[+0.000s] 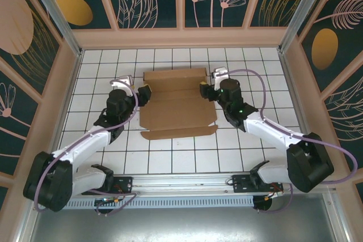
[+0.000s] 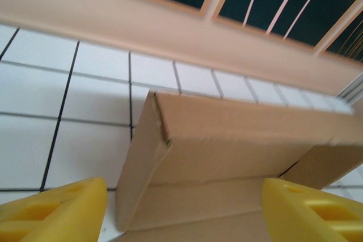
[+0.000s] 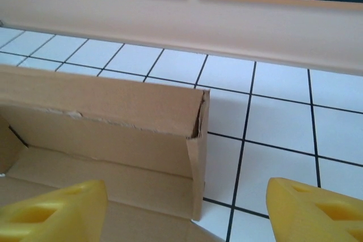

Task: Fold the paper box

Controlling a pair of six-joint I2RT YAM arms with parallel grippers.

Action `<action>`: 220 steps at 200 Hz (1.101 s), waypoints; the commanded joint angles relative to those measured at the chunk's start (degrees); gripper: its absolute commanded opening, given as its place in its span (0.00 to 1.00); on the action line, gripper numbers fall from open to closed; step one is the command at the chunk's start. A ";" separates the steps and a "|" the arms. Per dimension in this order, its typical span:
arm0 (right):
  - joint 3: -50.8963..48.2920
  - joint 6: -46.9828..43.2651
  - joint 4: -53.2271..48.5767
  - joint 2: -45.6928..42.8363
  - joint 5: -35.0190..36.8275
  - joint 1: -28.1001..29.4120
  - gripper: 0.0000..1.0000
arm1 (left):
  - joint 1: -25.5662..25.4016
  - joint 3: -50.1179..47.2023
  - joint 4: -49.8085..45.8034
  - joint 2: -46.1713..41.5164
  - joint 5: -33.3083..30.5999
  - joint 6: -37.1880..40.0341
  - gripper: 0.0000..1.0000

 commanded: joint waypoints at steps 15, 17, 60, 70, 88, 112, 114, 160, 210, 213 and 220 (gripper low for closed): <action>8.05 7.92 -2.80 3.74 -8.99 -6.87 0.74 | 4.54 7.34 0.88 3.99 7.01 -8.03 0.74; 8.42 7.91 -3.04 4.07 -10.15 -7.06 0.74 | 4.79 7.70 1.01 4.41 7.33 -8.41 0.74; 14.35 8.22 -5.00 11.44 -13.01 -8.69 0.74 | 7.31 12.99 3.23 14.78 11.35 -11.96 0.73; 14.99 8.37 -5.00 12.73 -13.33 -8.74 0.74 | 7.99 13.34 3.75 16.29 11.94 -12.48 0.73; 15.49 8.18 -4.96 15.06 -13.21 -8.74 0.74 | 8.73 12.64 4.88 18.38 12.13 -12.85 0.71; 14.68 8.03 -4.99 17.47 -11.79 -8.74 0.71 | 8.77 11.44 6.61 21.70 13.56 -14.15 0.69; 14.56 8.07 -4.95 17.63 -11.80 -8.72 0.71 | 8.80 11.36 6.84 22.00 13.74 -14.40 0.68; 13.30 7.91 -5.08 14.91 -11.25 -8.01 0.69 | 8.75 9.24 9.77 25.98 16.34 -17.95 0.59; 17.31 -4.68 -9.81 9.98 -7.35 -4.15 0.72 | 8.80 15.38 -3.56 13.30 8.79 -10.00 0.74; 17.77 -6.31 -10.34 10.02 -7.04 -3.64 0.72 | 8.81 16.11 -4.91 12.49 8.56 -9.16 0.75; 18.78 -10.23 -11.45 10.37 -6.87 -2.10 0.72 | 8.78 17.84 -8.58 10.65 7.82 -7.40 0.75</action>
